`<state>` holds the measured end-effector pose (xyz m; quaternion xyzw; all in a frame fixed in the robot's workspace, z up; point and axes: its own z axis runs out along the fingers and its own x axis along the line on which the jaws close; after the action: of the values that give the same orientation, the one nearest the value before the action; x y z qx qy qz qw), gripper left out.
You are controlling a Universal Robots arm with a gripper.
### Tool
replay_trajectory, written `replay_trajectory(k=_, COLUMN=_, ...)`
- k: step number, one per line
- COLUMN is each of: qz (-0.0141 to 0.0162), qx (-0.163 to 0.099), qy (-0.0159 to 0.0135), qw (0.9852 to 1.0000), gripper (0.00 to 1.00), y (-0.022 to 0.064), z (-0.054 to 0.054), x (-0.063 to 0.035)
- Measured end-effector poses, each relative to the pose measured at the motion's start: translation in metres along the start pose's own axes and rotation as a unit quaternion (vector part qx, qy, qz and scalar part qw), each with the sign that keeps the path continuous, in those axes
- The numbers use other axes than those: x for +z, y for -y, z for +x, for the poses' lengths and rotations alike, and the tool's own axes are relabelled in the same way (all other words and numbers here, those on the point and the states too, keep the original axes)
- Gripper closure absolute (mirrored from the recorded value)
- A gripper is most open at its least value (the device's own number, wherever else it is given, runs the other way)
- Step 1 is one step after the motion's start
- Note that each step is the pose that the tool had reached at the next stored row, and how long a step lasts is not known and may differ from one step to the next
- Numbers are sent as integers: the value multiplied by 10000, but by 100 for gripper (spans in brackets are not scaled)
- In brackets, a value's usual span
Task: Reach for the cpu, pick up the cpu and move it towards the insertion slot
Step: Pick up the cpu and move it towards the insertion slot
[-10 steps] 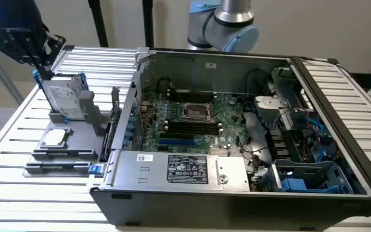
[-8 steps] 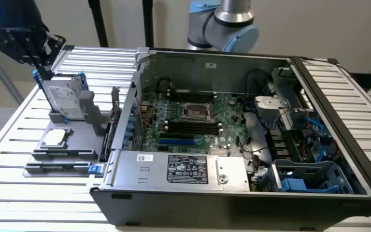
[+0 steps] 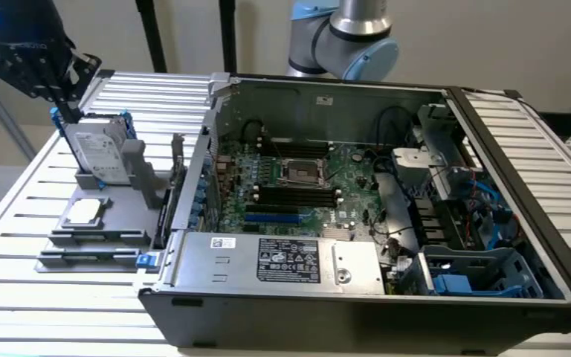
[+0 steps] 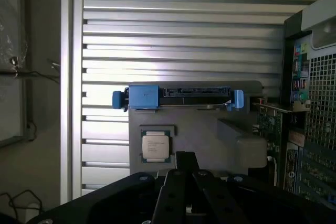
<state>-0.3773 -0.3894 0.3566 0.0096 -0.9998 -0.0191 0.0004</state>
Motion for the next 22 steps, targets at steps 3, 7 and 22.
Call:
replay_trajectory(k=3, qz=0, qx=0, qy=0, qw=10000, gripper=89, y=6, z=1, x=4)
replay_trajectory(k=7, qz=0, qx=0, qy=0, qw=10000, gripper=89, y=34, z=34, x=37)
replay_trajectory(k=22, qz=0, qx=1, qy=-95, qw=10000, gripper=89, y=254, z=233, x=130)
